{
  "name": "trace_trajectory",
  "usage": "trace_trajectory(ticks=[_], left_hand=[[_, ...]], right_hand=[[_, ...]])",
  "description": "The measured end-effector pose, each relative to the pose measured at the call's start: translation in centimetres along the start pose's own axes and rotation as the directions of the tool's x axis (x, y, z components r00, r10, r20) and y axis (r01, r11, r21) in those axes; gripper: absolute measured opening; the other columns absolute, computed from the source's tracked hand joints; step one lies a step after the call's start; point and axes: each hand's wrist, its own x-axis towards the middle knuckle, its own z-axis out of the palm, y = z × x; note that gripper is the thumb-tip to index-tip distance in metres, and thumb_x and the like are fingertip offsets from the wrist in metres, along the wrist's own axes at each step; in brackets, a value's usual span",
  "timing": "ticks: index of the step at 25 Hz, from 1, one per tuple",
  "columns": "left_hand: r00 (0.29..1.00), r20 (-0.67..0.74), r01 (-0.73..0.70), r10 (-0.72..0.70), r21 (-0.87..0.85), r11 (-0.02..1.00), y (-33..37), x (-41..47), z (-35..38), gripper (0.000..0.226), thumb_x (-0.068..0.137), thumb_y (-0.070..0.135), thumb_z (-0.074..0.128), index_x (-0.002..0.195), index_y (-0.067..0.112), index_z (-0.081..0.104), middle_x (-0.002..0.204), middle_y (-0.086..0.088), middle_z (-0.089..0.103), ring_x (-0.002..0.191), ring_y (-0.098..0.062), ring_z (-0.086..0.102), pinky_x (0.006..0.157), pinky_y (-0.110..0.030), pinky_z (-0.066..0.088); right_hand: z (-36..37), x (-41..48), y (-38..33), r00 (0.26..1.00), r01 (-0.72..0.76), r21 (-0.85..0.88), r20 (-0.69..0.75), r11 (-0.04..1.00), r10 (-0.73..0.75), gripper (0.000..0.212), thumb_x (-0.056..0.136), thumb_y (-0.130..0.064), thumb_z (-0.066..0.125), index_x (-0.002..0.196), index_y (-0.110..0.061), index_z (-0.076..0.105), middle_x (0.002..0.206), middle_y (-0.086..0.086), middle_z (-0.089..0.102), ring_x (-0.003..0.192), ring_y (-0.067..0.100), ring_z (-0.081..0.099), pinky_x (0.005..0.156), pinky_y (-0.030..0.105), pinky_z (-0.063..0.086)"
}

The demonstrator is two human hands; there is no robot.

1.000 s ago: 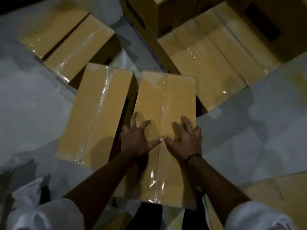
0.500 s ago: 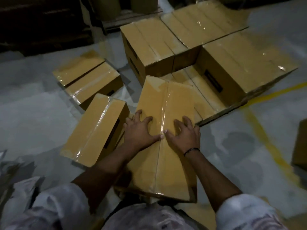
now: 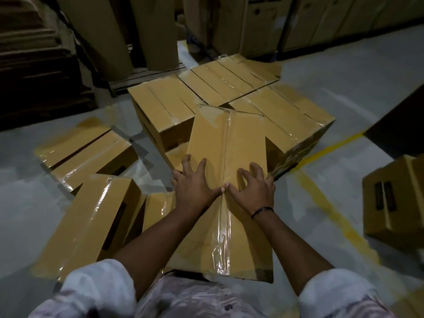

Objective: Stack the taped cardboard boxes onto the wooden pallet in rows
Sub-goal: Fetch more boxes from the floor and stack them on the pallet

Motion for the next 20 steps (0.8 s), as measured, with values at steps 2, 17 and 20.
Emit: trace_trajectory(ticks=[2, 17, 20], left_hand=[[1.000, -0.028, 0.015, -0.014, 0.004, 1.000, 0.9, 2.1, 0.9, 0.108, 0.065, 0.087, 0.065, 0.154, 0.038, 0.031, 0.161, -0.004, 0.010, 0.128, -0.040, 0.036, 0.102, -0.049, 0.038], [0.993, 0.059, 0.101, -0.105, 0.073, 0.992, 6.6, 15.6, 8.6, 0.098, 0.074, 0.085, 0.059, 0.154, 0.034, 0.033, 0.157, -0.007, 0.021, 0.125, -0.041, 0.039, 0.099, -0.050, 0.043], [0.968, 0.119, 0.212, -0.223, 0.093, 0.973, 9.6, 17.5, 10.1, 0.096, 0.078, 0.080, 0.062, 0.156, 0.035, 0.029, 0.161, -0.009, 0.014, 0.132, -0.045, 0.035, 0.105, -0.054, 0.037]], right_hand=[[0.0, 1.9, 0.4, 1.000, -0.015, -0.010, -0.007, 1.000, 0.015, 0.065, 0.080, -0.072, 0.062, 0.136, -0.039, 0.057, 0.160, -0.006, 0.027, 0.137, 0.040, 0.028, 0.109, 0.047, 0.032], [2.9, 18.8, 5.8, 0.993, 0.051, -0.078, 0.109, 0.996, -0.043, 0.068, 0.079, -0.077, 0.057, 0.136, -0.039, 0.055, 0.160, -0.008, 0.025, 0.132, 0.036, 0.029, 0.109, 0.052, 0.035], [3.0, 22.7, 8.4, 0.970, 0.136, -0.083, 0.212, 0.987, -0.116, 0.070, 0.079, -0.079, 0.055, 0.138, -0.040, 0.053, 0.160, -0.008, 0.026, 0.132, 0.036, 0.030, 0.108, 0.052, 0.035]])
